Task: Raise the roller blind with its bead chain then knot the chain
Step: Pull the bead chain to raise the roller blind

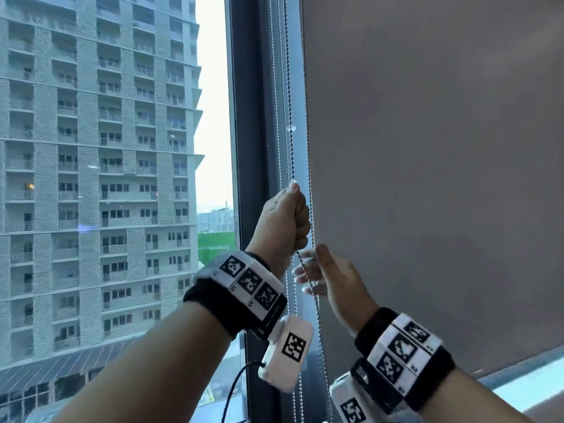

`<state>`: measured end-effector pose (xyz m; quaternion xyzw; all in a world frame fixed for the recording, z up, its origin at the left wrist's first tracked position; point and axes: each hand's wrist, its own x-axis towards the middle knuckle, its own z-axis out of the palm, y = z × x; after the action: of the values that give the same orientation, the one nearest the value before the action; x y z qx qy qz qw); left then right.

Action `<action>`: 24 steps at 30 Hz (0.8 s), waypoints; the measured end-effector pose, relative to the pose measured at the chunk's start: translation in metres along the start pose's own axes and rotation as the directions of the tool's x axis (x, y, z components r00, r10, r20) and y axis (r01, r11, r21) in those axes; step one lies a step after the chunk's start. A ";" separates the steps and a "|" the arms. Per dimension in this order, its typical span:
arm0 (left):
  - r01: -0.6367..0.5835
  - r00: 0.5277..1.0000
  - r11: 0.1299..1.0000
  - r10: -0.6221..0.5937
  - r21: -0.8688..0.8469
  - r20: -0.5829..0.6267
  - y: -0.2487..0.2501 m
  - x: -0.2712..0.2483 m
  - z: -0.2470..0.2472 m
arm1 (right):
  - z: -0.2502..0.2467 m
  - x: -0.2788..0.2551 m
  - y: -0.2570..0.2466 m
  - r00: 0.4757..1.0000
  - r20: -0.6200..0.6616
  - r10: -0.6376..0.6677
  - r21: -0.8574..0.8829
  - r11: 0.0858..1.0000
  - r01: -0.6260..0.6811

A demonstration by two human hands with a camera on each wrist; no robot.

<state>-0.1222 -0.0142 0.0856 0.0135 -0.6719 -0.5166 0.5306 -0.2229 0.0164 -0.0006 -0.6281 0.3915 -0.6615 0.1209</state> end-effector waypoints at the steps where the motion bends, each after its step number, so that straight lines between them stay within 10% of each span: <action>1: 0.008 1.000 1.000 -0.008 0.006 0.001 -0.006 -0.005 -0.001 | -0.001 0.005 -0.006 1.000 -0.025 -0.006 0.005 1.000 0.006; 24: 0.077 0.991 0.993 -0.086 0.084 0.105 -0.069 -0.082 -0.009 | 0.022 0.051 -0.086 0.996 -0.074 -0.042 0.160 0.986 0.054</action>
<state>-0.1167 -0.0059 -0.0216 0.0339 -0.7188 -0.5105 0.4707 -0.1833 0.0324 0.0920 -0.6019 0.3254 -0.7154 0.1416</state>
